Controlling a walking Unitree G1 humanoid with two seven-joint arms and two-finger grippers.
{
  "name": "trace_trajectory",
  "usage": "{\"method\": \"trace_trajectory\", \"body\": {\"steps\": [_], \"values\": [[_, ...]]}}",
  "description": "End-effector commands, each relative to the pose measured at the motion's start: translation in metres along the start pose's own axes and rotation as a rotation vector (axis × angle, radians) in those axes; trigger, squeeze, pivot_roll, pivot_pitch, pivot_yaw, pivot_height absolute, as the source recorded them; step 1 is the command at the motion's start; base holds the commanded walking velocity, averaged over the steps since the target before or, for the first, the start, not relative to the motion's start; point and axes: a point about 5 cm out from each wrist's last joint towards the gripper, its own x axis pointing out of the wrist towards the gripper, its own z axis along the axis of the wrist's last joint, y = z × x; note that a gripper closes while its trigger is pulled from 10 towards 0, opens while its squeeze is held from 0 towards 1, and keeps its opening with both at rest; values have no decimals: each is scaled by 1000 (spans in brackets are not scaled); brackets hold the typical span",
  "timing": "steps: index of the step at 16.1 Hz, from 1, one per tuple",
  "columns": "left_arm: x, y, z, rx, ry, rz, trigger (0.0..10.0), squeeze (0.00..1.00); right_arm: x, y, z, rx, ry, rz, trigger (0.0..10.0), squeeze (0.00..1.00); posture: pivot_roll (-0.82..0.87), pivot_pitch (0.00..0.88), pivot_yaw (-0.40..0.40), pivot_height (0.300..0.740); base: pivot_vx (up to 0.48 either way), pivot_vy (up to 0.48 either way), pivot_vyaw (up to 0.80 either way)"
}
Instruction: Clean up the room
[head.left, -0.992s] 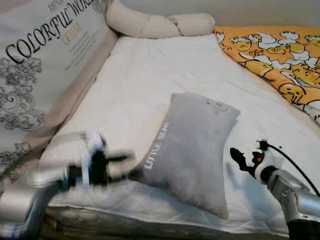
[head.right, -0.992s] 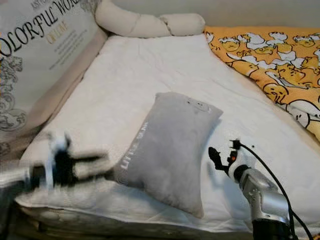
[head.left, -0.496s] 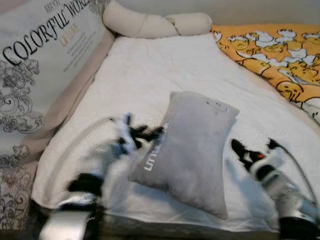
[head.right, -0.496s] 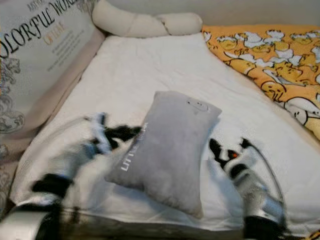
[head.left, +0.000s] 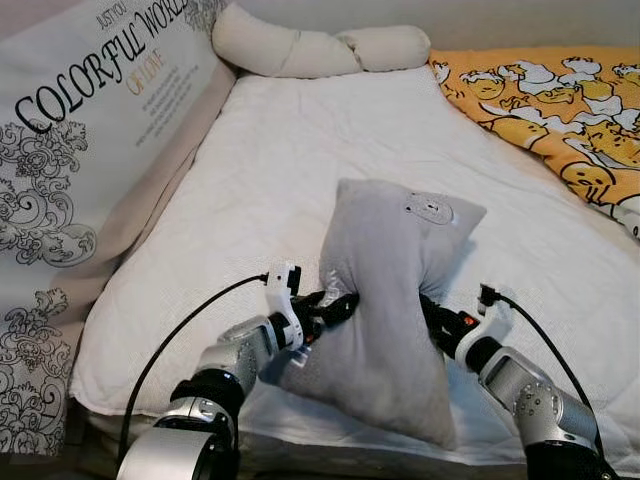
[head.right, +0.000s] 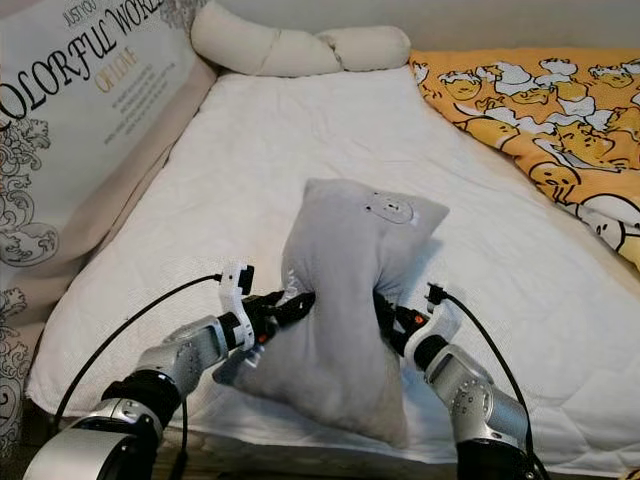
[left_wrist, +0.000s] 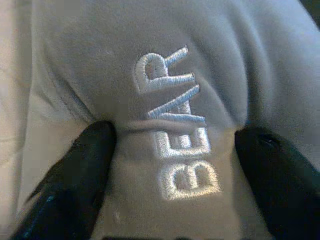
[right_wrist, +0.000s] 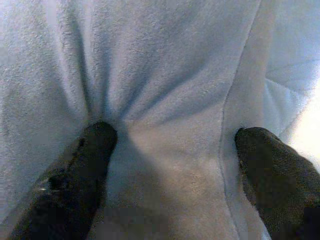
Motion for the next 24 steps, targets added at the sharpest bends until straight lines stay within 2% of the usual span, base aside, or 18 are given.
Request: {"method": "trace_trajectory", "body": {"steps": [1, 2, 7, 10, 12, 17, 20, 22, 24], "values": [[6, -7, -11, -15, 53, -38, 0, 0, 7, 9, -5, -38, 36, 21, 0, 0, -155, 0, 97, 740, 0, 0, 0], [7, -8, -5, -7, 26, -42, 0, 0, 9, 8, -4, -87, 38, 7, 0, 0, -147, 0, 94, 740, 0, 0, 0], [8, -9, 1, 62, 12, -6, 0, 0, 11, 10, -3, -153, 35, 2, 0, 0, -133, 0, 101, 740, 0, 0, 0], [7, -9, -1, 86, 16, 19, 0, 0, 13, 10, -8, -132, 40, -20, 0, 0, -130, 0, 109, 740, 0, 0, 0], [7, -13, -1, 119, -17, 25, 0, 0, 15, 13, -11, -144, 20, -39, 0, 0, -130, 0, 117, 740, 0, 0, 0], [9, -23, 6, 163, -56, 41, 0, 0, 16, 30, -10, -123, -22, 15, 0, 0, -126, 0, 119, 740, 0, 0, 0], [4, -35, 21, 218, -111, 27, 0, 0, 12, 39, 0, -106, -94, 33, 0, 0, -127, 0, 124, 740, 0, 0, 0], [-5, -52, 40, 313, -179, 12, 0, 0, 3, 46, 11, -84, -167, 35, 0, 0, -126, 0, 130, 740, 0, 0, 0], [-14, -63, 51, 341, -236, 4, 0, 0, -3, 52, 16, -82, -200, 50, 0, 0, -128, 0, 134, 740, 0, 0, 0]]}}
